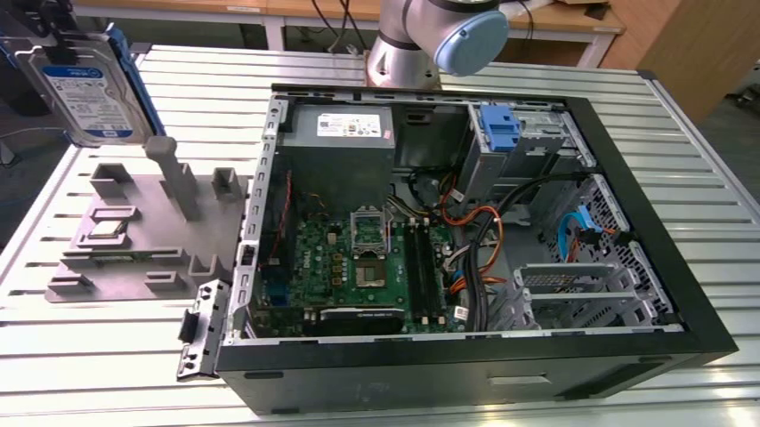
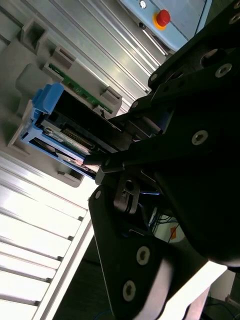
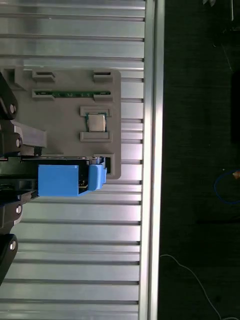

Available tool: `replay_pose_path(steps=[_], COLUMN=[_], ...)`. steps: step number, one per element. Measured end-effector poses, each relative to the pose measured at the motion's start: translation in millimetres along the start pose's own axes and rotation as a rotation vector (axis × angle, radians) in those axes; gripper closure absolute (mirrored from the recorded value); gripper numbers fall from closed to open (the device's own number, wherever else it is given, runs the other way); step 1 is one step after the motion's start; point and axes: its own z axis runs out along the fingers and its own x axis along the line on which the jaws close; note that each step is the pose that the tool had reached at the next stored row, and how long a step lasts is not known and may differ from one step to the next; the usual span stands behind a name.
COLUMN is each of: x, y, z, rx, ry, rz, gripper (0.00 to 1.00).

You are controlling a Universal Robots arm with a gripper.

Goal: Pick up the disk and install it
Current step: 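Pick up the disk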

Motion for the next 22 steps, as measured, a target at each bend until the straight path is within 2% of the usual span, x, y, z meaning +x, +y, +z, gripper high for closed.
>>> replay_pose_path(steps=[12,22], x=[-0.1,-0.3], y=[0.0,0.0], z=[-7.7,-19.5], rx=[0.0000,0.0000], ry=[0.0000,0.0000], rz=[0.000,0.000], gripper=[0.65,0.65])
